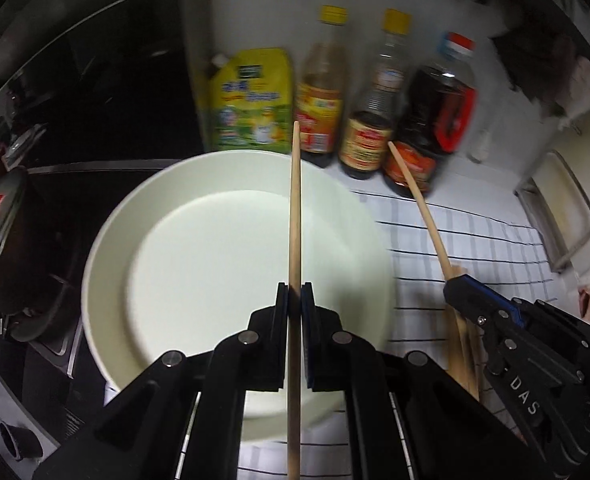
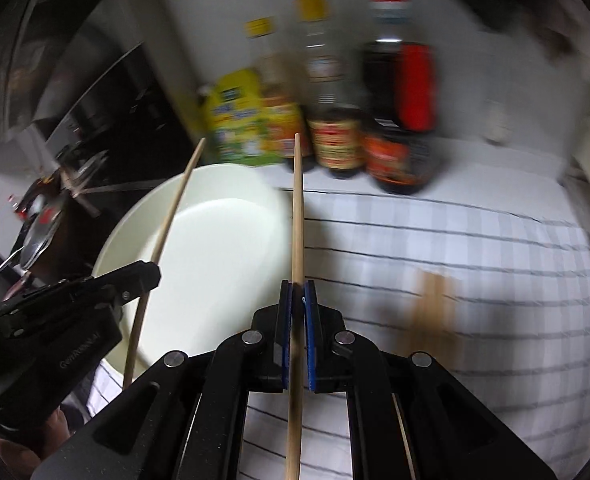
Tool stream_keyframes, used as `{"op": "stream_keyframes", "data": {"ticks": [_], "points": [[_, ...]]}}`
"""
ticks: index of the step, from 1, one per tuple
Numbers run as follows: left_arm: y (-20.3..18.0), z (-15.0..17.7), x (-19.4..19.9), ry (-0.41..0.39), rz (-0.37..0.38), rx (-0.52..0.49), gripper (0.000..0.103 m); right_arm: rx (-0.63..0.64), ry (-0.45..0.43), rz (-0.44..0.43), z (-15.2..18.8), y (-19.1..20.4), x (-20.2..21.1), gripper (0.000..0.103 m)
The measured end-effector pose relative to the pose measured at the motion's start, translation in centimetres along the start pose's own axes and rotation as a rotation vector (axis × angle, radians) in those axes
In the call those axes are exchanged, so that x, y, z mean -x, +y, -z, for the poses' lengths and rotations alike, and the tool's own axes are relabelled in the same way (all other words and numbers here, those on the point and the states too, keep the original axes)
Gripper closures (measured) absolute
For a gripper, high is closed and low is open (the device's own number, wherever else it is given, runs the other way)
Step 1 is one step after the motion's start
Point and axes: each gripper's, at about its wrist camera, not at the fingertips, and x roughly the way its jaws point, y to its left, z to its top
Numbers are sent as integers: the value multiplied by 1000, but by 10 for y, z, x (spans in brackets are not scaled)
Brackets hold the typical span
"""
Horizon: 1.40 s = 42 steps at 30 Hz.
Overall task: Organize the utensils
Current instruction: 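Carry the left tool's chopstick into the white bowl and open while the right tool does likewise, then move both open tools back over the chopstick row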
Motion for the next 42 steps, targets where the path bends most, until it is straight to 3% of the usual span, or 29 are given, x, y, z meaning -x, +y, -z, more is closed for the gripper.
{"op": "stream_keyframes", "data": {"ticks": [7,15,22,32,34,39,42], "points": [[67,-3,-35,57,-44,22,96,18,73,-56,-16,61,-66,97],[98,3,-71,125,-27,18,96,-26,163,-8,-13,70,-113,97],[104,8,-86,155,-12,10,96,-62,207,40,-2,59,-125,97],[104,7,-86,165,5,13,95,-72,193,62,-3,57,-120,97],[106,6,-83,159,3,28,89,-74,182,63,-5,57,-117,91],[108,4,-71,131,-13,46,59,-71,149,60,-6,56,-98,89],[107,4,-60,105,-19,44,55,-70,136,59,-4,57,-87,87]]}}
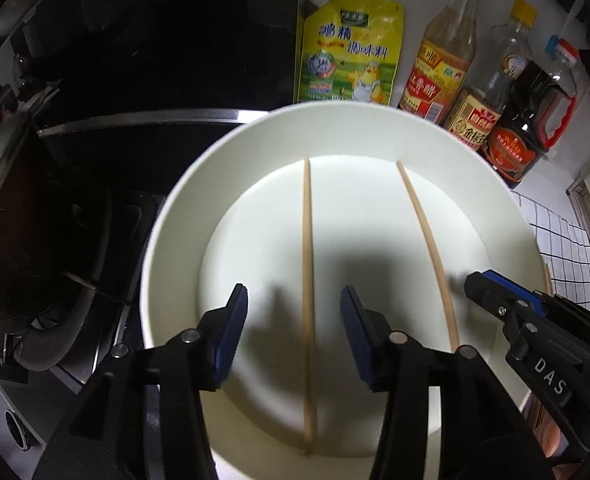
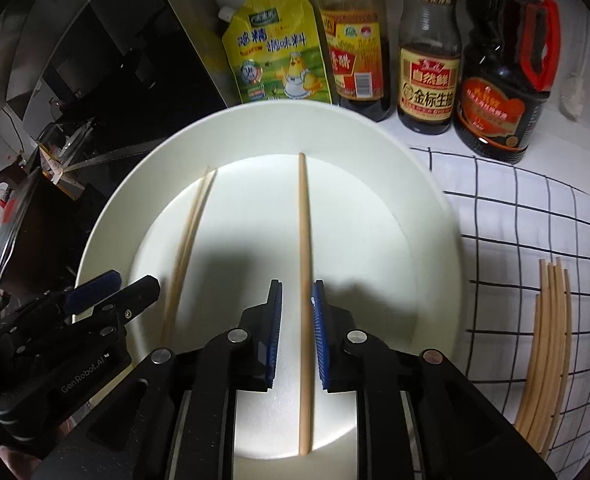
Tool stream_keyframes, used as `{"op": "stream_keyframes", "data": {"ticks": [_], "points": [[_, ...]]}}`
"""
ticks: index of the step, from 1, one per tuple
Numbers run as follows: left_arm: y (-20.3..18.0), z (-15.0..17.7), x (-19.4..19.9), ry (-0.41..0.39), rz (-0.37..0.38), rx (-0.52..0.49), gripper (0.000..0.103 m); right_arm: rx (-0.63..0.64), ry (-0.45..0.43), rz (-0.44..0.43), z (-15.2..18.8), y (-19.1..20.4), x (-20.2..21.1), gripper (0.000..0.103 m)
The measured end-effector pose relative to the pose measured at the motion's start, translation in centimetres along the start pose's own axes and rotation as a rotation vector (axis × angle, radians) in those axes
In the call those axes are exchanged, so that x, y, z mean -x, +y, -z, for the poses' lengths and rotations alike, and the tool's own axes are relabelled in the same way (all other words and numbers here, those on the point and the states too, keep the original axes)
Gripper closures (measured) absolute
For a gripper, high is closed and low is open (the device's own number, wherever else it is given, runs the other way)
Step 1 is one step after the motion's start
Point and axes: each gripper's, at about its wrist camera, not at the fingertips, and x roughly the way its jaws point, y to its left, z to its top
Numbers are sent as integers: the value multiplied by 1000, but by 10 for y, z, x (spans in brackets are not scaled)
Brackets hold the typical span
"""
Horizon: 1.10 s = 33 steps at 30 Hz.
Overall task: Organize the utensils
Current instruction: 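Move both open tools back over the chopstick row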
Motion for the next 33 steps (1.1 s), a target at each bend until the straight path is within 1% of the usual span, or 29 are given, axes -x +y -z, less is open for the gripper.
{"op": "stream_keyframes", "data": {"ticks": [3,5,6,7,12,16,20,24,31,33], "points": [[-3,3,10,-15,1,-4,55,-6,-10,-7,8,-3,13,87],[-6,7,18,-25,6,-8,55,-5,-12,-7,12,-4,19,84],[-8,9,22,-28,5,-9,55,-4,-13,-7,14,-5,22,79],[-10,11,25,-33,4,-9,55,-2,-13,-5,17,-6,27,78],[-22,19,43,-57,7,-9,54,-2,-8,3,28,-16,46,78],[-35,23,56,-76,21,-2,52,11,-6,29,37,-28,63,78],[-52,27,67,-91,28,-9,50,12,-15,41,44,-44,80,78],[-70,31,73,-95,38,-16,50,4,-25,57,50,-62,93,75],[-106,41,77,-90,58,-53,49,-48,-32,93,62,-105,110,74],[-116,44,78,-89,63,-64,46,-62,-34,102,66,-117,113,74]]}}
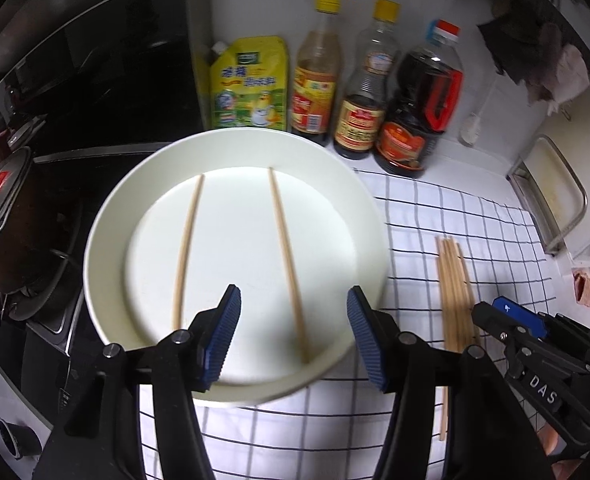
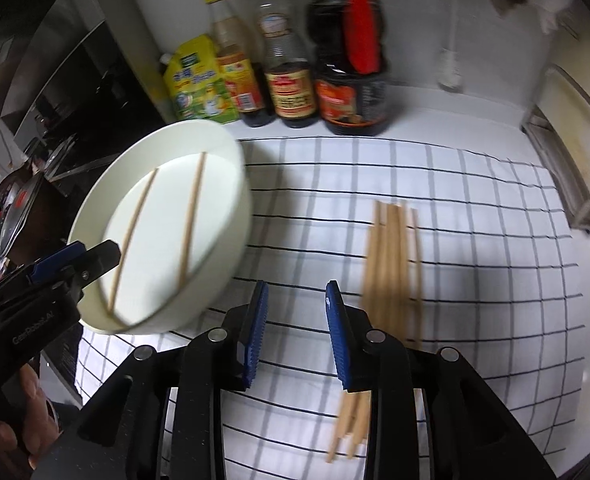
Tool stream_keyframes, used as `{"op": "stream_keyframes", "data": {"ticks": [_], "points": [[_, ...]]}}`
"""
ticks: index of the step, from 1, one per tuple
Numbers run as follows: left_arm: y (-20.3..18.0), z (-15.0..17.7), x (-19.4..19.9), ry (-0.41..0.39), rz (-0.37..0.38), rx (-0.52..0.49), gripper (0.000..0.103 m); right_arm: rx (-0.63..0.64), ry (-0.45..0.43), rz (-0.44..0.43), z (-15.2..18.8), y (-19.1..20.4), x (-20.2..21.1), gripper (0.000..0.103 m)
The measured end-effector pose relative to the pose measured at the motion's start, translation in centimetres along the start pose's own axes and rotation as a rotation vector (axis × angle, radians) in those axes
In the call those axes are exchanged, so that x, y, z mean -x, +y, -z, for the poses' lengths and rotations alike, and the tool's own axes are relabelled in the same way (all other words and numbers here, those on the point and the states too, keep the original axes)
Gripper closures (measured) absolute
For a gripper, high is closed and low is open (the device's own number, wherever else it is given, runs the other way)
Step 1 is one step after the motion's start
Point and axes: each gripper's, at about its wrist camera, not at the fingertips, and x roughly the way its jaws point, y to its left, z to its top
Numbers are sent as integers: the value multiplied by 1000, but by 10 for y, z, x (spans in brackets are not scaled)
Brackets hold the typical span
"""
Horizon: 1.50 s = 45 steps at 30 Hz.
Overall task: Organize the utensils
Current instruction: 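Move both open tools back over the chopstick row, then close the left tool on a chopstick while the right tool grasps another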
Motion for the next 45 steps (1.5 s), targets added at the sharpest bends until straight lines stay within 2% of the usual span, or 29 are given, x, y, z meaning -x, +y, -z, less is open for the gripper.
{"op": "stream_keyframes", "data": {"ticks": [11,16,18,20,24,34,45], "points": [[-55,13,-10,34,47,-65,42,-82,-2,59,25,-65,9,73],[-78,23,-14,40,72,-88,35,-90,-3,90,43,-87,3,65],[-85,28,-16,37,82,-91,29,-89,-1,93,49,-95,-1,65],[-93,33,-19,30,84,-98,26,-86,-6,96,53,-101,-5,59],[-106,43,-33,38,75,-114,25,-81,-6,101,58,-113,-17,55],[-103,59,-66,72,19,-90,22,-23,-3,82,58,-109,-46,55],[-107,63,-75,82,27,-90,22,44,9,124,56,-101,-64,55]]}}
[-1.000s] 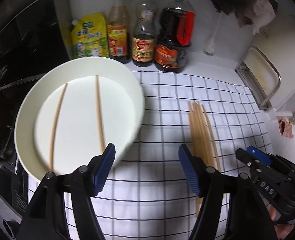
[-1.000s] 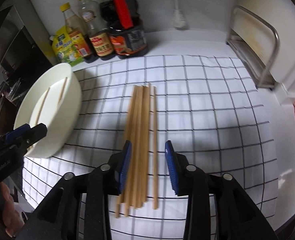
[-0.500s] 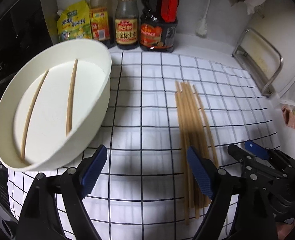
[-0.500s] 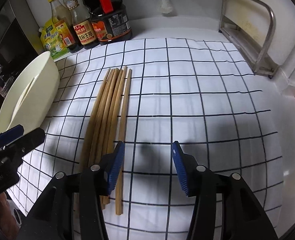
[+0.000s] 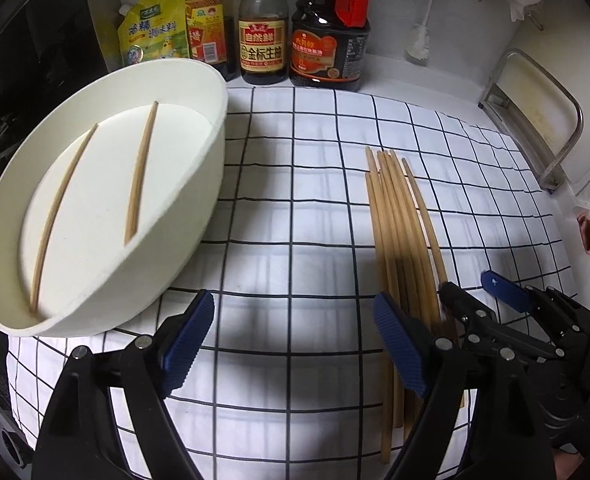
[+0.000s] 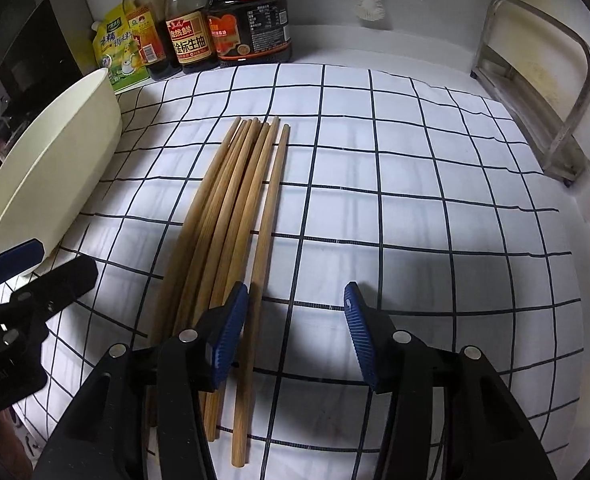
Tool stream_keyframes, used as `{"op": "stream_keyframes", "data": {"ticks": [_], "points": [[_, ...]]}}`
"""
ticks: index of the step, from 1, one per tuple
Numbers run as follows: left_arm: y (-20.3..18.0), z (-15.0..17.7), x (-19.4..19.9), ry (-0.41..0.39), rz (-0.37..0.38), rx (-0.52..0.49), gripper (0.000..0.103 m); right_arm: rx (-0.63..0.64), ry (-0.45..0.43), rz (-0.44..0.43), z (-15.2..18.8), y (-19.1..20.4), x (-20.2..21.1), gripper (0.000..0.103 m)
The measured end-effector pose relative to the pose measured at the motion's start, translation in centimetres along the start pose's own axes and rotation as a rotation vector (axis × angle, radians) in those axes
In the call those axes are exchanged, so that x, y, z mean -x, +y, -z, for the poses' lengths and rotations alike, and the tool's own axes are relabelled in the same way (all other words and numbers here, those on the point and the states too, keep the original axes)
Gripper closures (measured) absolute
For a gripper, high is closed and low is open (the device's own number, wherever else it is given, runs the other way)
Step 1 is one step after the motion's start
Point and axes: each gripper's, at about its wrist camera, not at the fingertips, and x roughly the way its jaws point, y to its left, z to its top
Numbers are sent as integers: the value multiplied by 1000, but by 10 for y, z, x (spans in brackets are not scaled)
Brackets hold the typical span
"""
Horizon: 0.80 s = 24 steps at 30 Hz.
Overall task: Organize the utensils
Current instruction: 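Close the left tool on a chopstick while the right tool grasps another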
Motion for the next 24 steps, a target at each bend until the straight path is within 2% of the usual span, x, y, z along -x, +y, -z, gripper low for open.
{"op": "stream_keyframes", "data": {"ticks": [14,24], "points": [[-18,5,-20,32,11,-26,22,-52,-9,37,8,-36,4,56],[-24,5,-32,49,-8,-39,22,-56,-16,12,9,-42,7,56]]}}
